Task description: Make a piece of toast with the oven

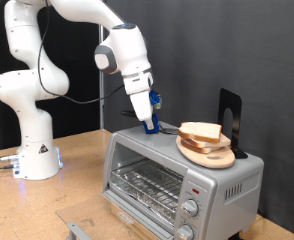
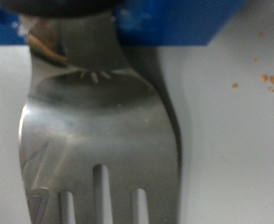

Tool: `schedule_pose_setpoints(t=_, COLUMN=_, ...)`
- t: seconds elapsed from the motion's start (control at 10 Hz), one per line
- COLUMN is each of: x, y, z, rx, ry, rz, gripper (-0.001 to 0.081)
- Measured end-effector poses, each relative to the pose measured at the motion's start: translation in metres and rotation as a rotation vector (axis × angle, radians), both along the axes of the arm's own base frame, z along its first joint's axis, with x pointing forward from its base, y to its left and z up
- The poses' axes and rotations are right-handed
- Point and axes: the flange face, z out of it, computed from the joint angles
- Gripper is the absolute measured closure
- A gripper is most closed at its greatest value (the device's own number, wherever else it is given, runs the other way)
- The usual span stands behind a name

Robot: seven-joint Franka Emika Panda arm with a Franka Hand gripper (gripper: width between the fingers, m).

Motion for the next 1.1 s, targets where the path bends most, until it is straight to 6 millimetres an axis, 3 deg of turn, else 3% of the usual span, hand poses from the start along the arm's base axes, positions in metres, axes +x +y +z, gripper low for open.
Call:
schedule_pose_setpoints(t=0.6, x=0.0008, y=-0.0016, z=-0.0006, rx=0.0, ry=0.003, rz=-0.004, gripper=0.0321)
schedule_pose_setpoints(t=0.7, x=0.0008, y=-0.0016, z=-0.0009, rx=0.0, ry=0.004, rz=-0.004, gripper=0.0232)
schedule_pose_setpoints(t=0.8, x=0.0008, y=-0.0016, z=-0.0012, rx=0.0, ry=0.005, rz=-0.004, gripper=0.0094)
schedule_pose_setpoints(t=0.9, x=0.0009, y=-0.0017, z=-0.0019, rx=0.0, ry=0.007, rz=-0.004, gripper=0.0094)
schedule_pose_setpoints(t=1.0, x=0.001, y=-0.0017, z=-0.0031, rx=0.0, ry=0.01, rz=-0.004, gripper=0.0017)
schedule_pose_setpoints(t=1.1, x=0.0012, y=-0.0017, z=-0.0045, rx=0.0, ry=0.013, rz=-0.004, gripper=0.0017)
